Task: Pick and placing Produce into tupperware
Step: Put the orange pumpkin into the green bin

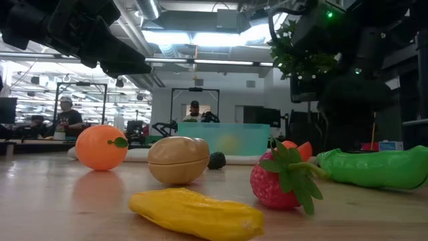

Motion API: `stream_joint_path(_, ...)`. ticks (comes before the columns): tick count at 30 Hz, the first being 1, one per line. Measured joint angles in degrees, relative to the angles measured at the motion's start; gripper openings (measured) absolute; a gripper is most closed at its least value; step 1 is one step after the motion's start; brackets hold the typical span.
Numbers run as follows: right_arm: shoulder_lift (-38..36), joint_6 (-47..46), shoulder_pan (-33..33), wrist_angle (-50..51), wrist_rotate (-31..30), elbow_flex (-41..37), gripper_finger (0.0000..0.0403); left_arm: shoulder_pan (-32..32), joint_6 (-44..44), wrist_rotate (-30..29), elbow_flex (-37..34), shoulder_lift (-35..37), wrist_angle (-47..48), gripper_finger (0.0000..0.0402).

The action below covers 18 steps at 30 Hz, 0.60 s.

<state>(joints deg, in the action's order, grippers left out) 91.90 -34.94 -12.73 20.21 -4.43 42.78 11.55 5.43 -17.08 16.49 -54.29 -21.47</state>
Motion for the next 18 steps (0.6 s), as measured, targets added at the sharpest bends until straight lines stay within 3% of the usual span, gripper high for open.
stream_joint_path(10,-4.63,-13.07,-1.40,-1.73,3.57,-0.31,0.0367,-0.02,0.00,0.00,0.00,0.01,0.02,0.0223)
stream_joint_path(18,-10.03,-23.18,-3.71,-2.85,-4.64,-0.20,0.0367,0.00,-0.02,0.00,0.00,0.00,0.04,0.0219)
